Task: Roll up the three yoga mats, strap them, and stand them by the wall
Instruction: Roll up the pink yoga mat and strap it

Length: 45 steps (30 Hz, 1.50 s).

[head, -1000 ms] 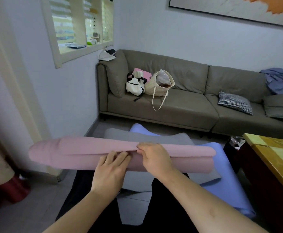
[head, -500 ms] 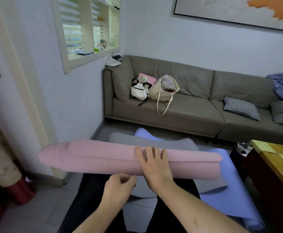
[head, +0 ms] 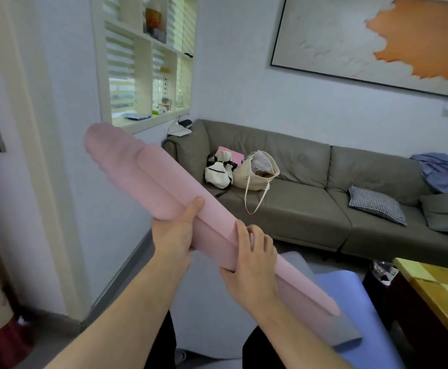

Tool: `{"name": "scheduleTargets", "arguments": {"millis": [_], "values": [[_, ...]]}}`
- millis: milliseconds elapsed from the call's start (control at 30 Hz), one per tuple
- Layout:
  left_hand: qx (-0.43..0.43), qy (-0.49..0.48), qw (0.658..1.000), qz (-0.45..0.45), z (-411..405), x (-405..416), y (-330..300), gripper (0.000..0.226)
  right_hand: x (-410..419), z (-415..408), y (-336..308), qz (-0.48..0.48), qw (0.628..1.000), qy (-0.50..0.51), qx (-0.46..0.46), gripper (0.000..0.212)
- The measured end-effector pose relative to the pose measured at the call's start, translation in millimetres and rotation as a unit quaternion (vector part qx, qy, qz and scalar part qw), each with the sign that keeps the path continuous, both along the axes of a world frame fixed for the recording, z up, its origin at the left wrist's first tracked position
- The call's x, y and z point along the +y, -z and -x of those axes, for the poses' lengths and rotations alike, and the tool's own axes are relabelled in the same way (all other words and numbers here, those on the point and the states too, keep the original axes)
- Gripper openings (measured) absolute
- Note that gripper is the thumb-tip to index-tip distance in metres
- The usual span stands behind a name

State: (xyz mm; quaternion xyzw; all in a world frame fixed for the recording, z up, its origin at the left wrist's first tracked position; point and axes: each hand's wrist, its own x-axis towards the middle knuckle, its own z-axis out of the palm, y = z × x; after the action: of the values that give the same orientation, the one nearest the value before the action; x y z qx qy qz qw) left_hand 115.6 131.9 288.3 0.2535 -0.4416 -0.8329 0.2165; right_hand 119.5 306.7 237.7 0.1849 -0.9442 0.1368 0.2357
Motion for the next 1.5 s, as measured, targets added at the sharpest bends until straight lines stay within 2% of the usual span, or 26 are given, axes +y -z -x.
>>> {"name": "scheduleTargets", "arguments": {"millis": [67,133,200,233,267,367,433,533,633,700,800,900,1000,1167,1233,1300,1367,1433,1500], "values": [[0.026,0.004,0.999,0.036,9.5,0.5,-7.2,0.101,8.6,11.8,-27.1,0.088,0.991,-0.051,-0.083,0.088],[0.035,0.017,0.996,0.078,14.5,1.3,-11.7,0.103,19.9,22.7,-62.5,0.173,0.963,-0.095,-0.182,0.057],[0.058,0.030,0.993,0.103,14.0,8.2,-18.6,0.101,26.3,32.7,-98.2,0.227,0.949,-0.105,-0.190,0.035],[0.072,0.040,0.991,0.110,11.7,13.8,-21.7,0.098,26.4,35.3,-114.7,0.249,0.945,-0.113,-0.180,0.035],[0.092,0.053,0.988,0.115,9.5,19.9,-26.5,0.095,24.0,37.3,-132.2,0.261,0.941,-0.129,-0.172,0.045],[0.139,0.080,0.977,0.140,4.9,32.9,-38.9,0.093,9.2,44.0,-169.5,0.232,0.936,-0.180,-0.192,0.089],[0.163,0.096,0.964,0.187,5.2,35.8,-46.9,0.098,-0.2,50.8,-185.6,0.223,0.931,-0.195,-0.211,0.107],[0.172,0.121,0.931,0.300,14.1,33.4,-47.5,0.096,-7.9,57.5,-193.4,0.268,0.919,-0.218,-0.193,0.105],[0.140,0.171,0.906,0.361,28.9,23.7,-31.5,0.101,-2.4,60.5,-189.3,0.338,0.905,-0.230,-0.116,0.122],[0.116,0.216,0.893,0.377,37.6,16.6,-14.4,0.105,4.9,64.2,-181.4,0.370,0.889,-0.237,-0.128,0.120],[0.085,0.252,0.867,0.421,41.5,14.8,11.9,0.111,13.3,71.5,-155.1,0.372,0.895,-0.211,-0.124,0.107],[0.057,0.256,0.850,0.458,47.2,25.0,37.1,0.118,18.7,75.1,-112.5,0.394,0.893,-0.179,-0.121,0.101],[0.065,0.243,0.845,0.472,50.2,37.7,48.8,0.124,23.7,71.1,-63.5,0.401,0.896,-0.140,-0.126,0.103],[0.073,0.257,0.808,0.525,56.7,54.0,71.5,0.114,34.6,60.0,9.0,0.440,0.881,-0.082,-0.152,0.105],[0.057,0.272,0.806,0.522,60.0,59.3,92.3,0.105,43.7,64.2,27.5,0.434,0.875,-0.081,-0.198,0.106],[0.034,0.291,0.811,0.506,65.6,66.0,115.3,0.102,58.1,71.8,39.4,0.424,0.870,-0.080,-0.238,0.096],[0.012,0.309,0.808,0.503,68.9,72.4,134.5,0.105,70.8,77.4,36.7,0.404,0.880,-0.083,-0.237,0.086],[0.015,0.321,0.806,0.497,70.7,78.5,149.7,0.108,79.3,82.4,20.5,0.370,0.898,-0.090,-0.219,0.089],[0.023,0.342,0.799,0.494,73.7,87.0,162.5,0.108,79.1,90.2,2.0,0.286,0.932,-0.086,-0.207,0.083]]}}
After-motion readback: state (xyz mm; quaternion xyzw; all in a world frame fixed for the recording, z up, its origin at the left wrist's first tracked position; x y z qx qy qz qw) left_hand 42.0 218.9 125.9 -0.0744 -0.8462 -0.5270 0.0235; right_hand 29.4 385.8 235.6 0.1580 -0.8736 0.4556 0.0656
